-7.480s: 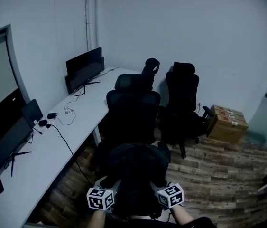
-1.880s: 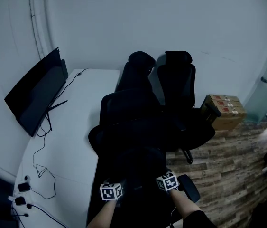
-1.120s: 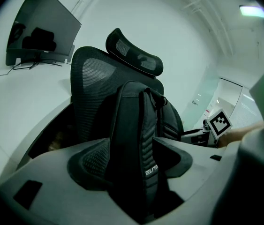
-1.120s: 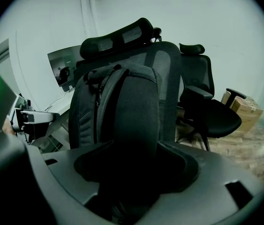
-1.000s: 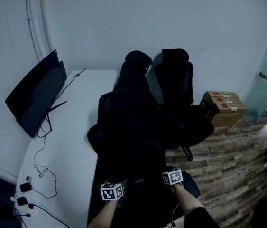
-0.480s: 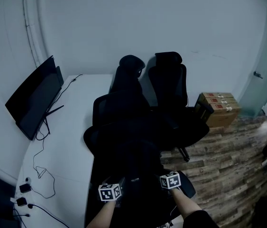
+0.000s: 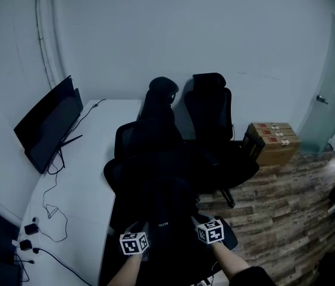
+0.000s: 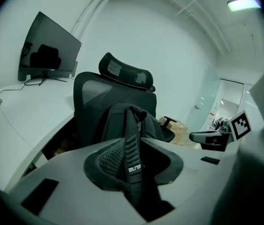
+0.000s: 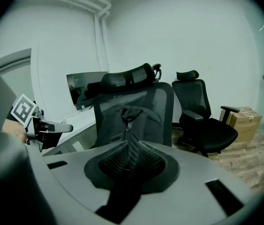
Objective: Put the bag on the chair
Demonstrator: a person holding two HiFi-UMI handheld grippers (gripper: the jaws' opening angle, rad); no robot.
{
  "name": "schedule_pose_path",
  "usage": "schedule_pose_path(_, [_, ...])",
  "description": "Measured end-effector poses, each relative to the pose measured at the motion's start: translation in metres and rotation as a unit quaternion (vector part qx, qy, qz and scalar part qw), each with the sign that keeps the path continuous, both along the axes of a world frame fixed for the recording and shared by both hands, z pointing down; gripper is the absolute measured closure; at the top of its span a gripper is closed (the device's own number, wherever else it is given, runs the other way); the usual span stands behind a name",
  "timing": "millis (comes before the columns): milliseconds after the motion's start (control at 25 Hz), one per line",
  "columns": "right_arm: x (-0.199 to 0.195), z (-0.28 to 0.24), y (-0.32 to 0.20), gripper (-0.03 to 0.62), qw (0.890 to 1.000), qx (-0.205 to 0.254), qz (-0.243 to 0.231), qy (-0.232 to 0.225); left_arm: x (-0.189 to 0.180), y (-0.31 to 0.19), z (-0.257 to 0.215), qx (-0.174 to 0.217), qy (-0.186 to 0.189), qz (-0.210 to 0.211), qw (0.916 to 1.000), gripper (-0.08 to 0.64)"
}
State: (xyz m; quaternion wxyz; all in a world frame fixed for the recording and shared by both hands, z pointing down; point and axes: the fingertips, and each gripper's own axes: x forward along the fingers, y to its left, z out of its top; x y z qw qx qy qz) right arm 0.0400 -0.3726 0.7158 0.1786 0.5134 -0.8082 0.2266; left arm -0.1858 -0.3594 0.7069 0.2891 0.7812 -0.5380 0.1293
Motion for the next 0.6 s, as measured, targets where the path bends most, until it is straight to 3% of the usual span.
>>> schedule_pose_path(280, [0.011,-0.027,0.031,0.528,0.999,0.032,-0.011,-0.013,0.013,0.032,-0.018,0.021,-0.014,-0.020,0.9995,0.519])
schedule_pose_path(600, [0.025,-0.057,0.067,0.532,0.997,0.057,-0.033,-0.040,0.042,0.070,-0.037,0.042,-0.013,-0.022,0.9988,0.540])
